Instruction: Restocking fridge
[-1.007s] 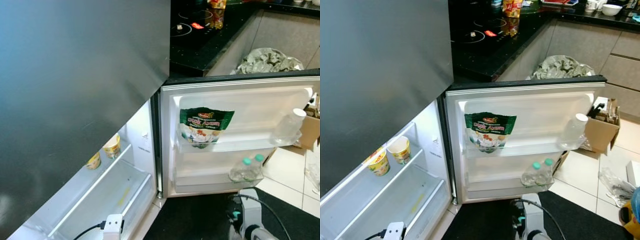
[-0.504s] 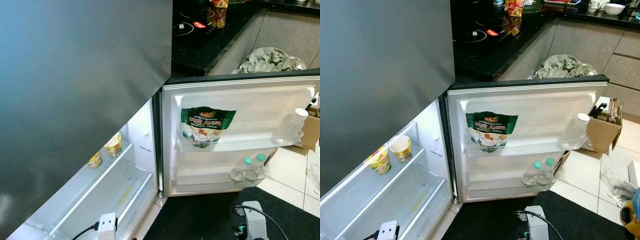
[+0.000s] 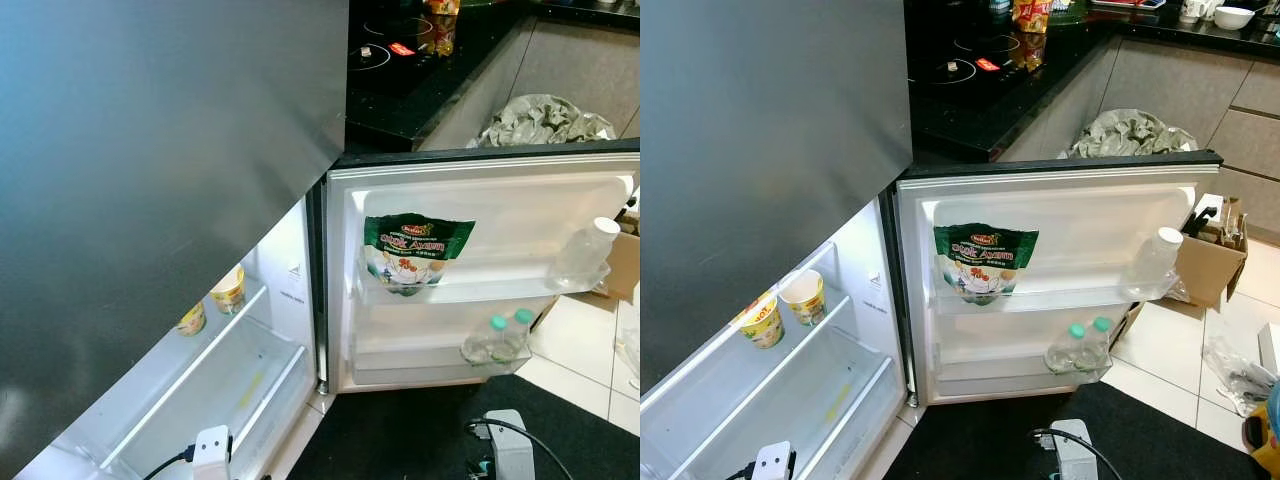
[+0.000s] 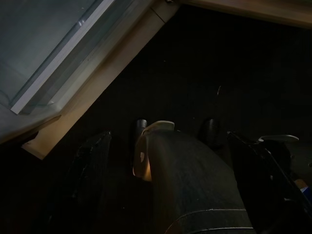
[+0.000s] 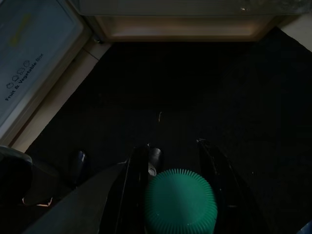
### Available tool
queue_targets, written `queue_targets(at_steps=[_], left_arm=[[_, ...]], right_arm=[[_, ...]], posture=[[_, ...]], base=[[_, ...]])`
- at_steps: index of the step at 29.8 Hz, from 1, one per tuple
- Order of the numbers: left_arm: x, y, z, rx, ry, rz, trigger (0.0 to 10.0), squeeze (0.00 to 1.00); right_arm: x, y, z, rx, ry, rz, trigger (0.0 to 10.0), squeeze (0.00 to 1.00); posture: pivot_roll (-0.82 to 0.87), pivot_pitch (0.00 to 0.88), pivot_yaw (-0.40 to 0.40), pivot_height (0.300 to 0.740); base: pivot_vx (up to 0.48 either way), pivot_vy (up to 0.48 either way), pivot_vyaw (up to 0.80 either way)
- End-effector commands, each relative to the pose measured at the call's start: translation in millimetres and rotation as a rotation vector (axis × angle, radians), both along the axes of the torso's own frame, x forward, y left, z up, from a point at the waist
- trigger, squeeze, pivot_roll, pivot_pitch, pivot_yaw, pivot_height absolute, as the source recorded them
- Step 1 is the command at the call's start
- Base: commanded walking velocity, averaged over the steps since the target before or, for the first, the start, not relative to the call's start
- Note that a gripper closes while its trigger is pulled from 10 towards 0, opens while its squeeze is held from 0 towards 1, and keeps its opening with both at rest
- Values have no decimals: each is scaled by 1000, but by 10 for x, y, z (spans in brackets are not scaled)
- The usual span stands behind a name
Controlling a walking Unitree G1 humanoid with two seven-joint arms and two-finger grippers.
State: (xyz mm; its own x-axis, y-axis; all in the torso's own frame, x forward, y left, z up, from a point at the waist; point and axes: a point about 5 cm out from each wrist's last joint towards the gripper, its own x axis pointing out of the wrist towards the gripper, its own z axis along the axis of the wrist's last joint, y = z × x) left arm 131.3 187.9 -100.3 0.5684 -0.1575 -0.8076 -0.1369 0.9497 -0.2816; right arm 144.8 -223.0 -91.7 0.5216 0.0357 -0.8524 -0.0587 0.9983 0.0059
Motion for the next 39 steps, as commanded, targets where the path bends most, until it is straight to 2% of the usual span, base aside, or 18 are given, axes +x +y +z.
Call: queue_targets(at_steps=[1,14,18,20,22,24,32,35,39], left_arm=[[-26,39,-6,6,13,12,10000,0],[-26,40,-8,5,17,26,10000,0],[56,58,17,1,3,73,10000,0],[56,58,17,1,3,73,10000,0],[145,32,47,-6,-22,64,10000,0],[161,31,53,-7,-28,63,10000,0],[104,53,34,1,-8,55,10000,0],[55,72,21,2,1,56,10000,0],[43,78,18,2,2,58,10000,0]], right_arm=[[-17,-34,0,-14,9,2,10000,0],[-6,-20,0,-10,10,10,10000,0],[56,-72,32,-25,4,-7,10000,0],[56,-72,32,-25,4,-7,10000,0],[123,-78,61,-23,-15,-1,10000,0],[132,-80,66,-23,-20,-5,10000,0],[96,-45,42,-15,-11,-7,10000,0],[15,-34,9,-11,10,-10,10000,0],[-9,-35,0,-10,17,-12,10000,0]], posture=[[-27,0,2,740],[-25,0,-6,740],[-34,0,-11,740],[-34,0,-11,740],[-31,0,-11,740],[-30,0,-7,740],[-32,0,2,740],[-31,0,6,740],[-30,0,5,740]], base=[[0,0,0],[0,0,0],[0,0,0],[0,0,0],[0,0,0],[0,0,0],[0,0,0],[0,0,0],[0,0,0]])
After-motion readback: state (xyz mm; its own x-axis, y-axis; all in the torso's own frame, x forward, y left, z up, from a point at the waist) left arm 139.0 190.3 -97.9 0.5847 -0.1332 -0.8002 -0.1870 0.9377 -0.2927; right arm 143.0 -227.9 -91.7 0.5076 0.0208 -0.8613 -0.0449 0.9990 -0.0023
